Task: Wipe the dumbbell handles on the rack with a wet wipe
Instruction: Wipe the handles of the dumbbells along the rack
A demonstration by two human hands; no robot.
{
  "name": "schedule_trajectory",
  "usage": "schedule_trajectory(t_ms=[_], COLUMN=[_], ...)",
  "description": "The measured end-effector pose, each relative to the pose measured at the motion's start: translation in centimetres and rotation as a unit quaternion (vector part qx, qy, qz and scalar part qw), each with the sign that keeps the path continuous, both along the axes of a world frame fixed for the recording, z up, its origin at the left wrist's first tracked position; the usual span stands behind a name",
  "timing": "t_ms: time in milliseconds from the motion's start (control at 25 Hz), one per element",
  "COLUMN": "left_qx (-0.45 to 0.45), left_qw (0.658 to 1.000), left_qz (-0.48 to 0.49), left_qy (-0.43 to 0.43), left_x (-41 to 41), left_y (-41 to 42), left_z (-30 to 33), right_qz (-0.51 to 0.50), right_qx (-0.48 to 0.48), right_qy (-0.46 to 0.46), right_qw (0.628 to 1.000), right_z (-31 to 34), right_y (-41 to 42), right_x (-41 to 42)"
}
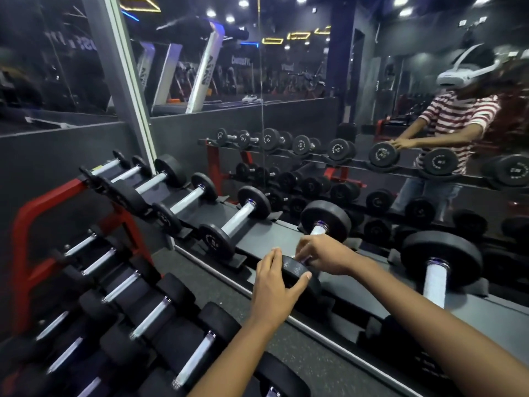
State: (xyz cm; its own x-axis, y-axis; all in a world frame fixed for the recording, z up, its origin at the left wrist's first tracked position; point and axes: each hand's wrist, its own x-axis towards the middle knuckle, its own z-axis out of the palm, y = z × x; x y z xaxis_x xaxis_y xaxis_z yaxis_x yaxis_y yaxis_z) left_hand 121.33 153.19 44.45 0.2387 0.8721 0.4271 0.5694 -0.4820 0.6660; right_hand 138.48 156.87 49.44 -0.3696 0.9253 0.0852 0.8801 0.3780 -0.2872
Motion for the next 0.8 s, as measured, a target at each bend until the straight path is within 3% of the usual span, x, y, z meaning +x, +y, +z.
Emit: schedule_trajectory(t_ms=[80,200,440,640,800], left_qx=[0.001,0.015,0.022,0.011,0.012], left_qw=[1.0,1.0,1.0,0.999,0.999], left_qz=[-0.001,-0.002,0.002,0.001,0.005], left_qy=[-0.005,-0.01,-0.006,-0.033,-0.034], left_x=[0.0,0.1,0.2,0.2,0.2], left_y=[0.1,0.1,0.1,0.2,0.1], left_z=[0.0,-0.1,-0.3,-0.3,-0.2], right_qz=[-0.02,-0.027,-0.016,-0.077,-0.095], right_qx=[-0.009,0.015,-0.073,-0.086,-0.014], right_qy=[-0.021,-0.138,-0.281,-0.299,-0.294], right_qw=[1.0,0.99,0.957,0.947,0.951], right_z=[0.5,1.4,2.1,3.1,2.5], right_y=[0.6,1.9,4.1,6.0,6.1], right_x=[-0.3,-1.2,-2.5,-0.4,1.0])
